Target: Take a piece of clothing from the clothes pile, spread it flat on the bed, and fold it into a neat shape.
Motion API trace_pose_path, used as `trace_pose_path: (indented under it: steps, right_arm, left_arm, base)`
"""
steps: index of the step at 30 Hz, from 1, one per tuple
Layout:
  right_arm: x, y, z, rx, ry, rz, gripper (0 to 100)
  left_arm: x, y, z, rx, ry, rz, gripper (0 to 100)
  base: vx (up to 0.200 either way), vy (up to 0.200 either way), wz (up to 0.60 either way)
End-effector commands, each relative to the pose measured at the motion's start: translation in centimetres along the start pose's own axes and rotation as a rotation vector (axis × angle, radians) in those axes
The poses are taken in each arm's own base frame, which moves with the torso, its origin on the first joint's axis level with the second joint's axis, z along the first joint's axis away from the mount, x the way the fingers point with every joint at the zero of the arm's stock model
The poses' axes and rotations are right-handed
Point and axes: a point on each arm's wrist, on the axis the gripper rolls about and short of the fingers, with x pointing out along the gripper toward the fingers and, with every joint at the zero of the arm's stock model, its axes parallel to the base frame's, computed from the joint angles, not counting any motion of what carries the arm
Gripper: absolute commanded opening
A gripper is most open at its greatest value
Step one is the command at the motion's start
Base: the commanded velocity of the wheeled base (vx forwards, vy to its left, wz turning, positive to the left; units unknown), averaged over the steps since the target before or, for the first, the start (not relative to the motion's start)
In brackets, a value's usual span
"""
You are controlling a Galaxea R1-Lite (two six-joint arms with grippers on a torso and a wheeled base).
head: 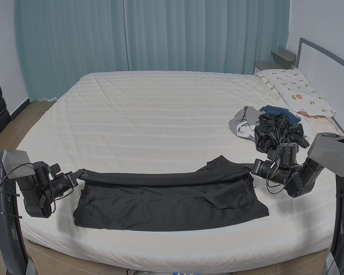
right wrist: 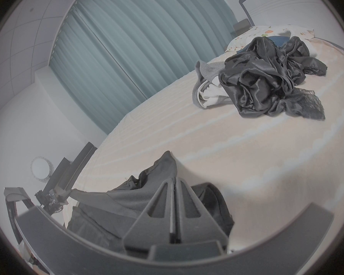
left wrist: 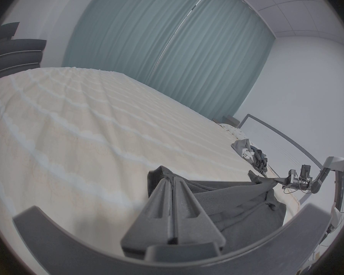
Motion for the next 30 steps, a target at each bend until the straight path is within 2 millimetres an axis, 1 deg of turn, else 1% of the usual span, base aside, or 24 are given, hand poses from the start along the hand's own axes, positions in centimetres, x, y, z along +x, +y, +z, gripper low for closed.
trace_pose_path:
  steps: [1,6,7,8,13,16,18,30]
  right_arm:
    - [-1.5,0.1,-0.8,-0.009,0.024,-0.001,0]
    - [-2.1,-0.3,-1.7,-0.032,0.043,-0.012,0]
    - [-2.4,-0.4,-2.2,-0.043,0.059,-0.015,0]
    - [-2.4,-0.5,-2.3,-0.046,0.065,-0.014,0]
    - [-3.0,-0.7,-3.2,-0.057,0.093,-0.013,0]
    - [-3.2,-0.7,-3.4,-0.056,0.099,-0.016,0]
    - [-3.3,-0.9,-3.8,-0.06,0.111,-0.019,0]
    - [-3.7,-1.2,-4.6,-0.076,0.142,-0.031,0]
  left_arm:
    - [-0.9,0.0,-0.7,-0.004,0.038,-0.003,0]
    - [-0.9,0.2,-1.1,0.035,0.051,0.002,0]
    - [-1.1,0.4,-1.2,0.057,0.055,0.008,0]
    - [-1.1,0.5,-1.3,0.058,0.058,0.01,0]
    - [-1.6,0.3,-1.7,0.07,0.076,0.015,0]
    - [-1.6,0.4,-1.9,0.093,0.083,0.017,0]
    - [-1.9,0.5,-2.4,0.135,0.103,0.022,0]
    - [-2.5,0.8,-3.4,0.19,0.153,0.034,0]
  base:
    - [0.0,0.0,0.0]
    - [0.0,0.0,0.0]
    - [0.0,0.0,0.0]
    - [0.0,0.0,0.0]
    - [0.0,0.0,0.0]
    - [0.0,0.0,0.0]
    - [0.0,0.0,0.0]
    - [0.0,0.0,0.0]
